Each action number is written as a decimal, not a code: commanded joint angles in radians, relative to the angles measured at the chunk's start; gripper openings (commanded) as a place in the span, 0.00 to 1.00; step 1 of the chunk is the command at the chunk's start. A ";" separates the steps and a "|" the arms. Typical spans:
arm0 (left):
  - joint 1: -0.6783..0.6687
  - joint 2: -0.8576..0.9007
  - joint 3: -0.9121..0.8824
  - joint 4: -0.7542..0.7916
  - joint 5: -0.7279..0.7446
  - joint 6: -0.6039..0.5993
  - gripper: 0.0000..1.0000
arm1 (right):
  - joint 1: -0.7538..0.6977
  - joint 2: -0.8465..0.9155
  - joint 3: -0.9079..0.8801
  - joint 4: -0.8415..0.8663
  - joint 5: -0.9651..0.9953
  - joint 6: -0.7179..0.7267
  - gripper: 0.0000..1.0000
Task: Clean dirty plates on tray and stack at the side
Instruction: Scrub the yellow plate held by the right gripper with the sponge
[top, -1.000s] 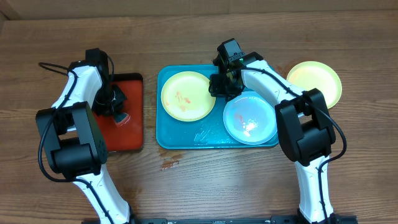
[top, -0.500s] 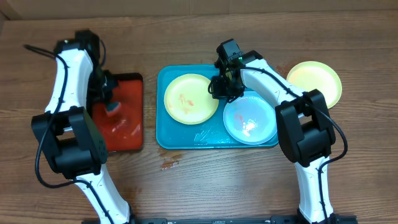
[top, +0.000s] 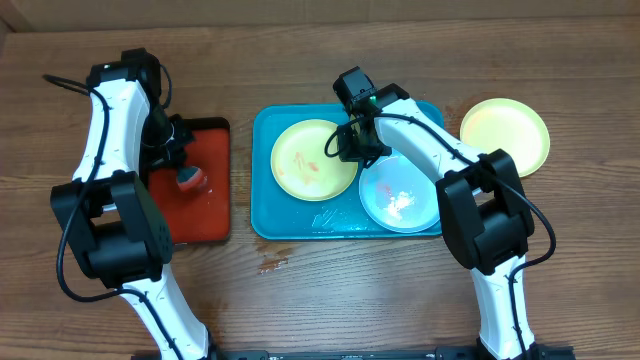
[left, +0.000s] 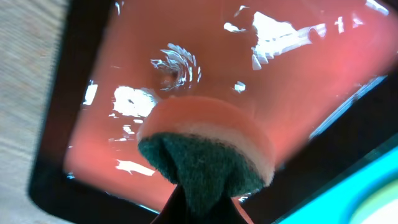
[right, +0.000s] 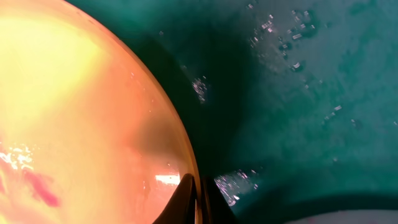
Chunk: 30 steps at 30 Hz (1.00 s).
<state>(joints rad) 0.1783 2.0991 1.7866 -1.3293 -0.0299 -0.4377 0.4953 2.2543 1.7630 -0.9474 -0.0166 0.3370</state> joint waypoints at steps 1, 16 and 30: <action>-0.016 -0.101 0.025 0.008 0.137 0.095 0.04 | 0.029 -0.019 -0.029 0.036 0.029 0.004 0.04; -0.328 -0.141 -0.060 0.123 0.205 0.063 0.04 | 0.035 -0.019 -0.098 0.117 -0.049 0.004 0.08; -0.485 -0.141 -0.417 0.657 0.207 -0.121 0.04 | 0.034 -0.019 -0.108 0.129 -0.048 0.004 0.08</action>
<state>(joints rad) -0.2821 1.9785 1.4120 -0.7349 0.1650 -0.5018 0.5198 2.2337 1.6882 -0.8108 -0.0628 0.3405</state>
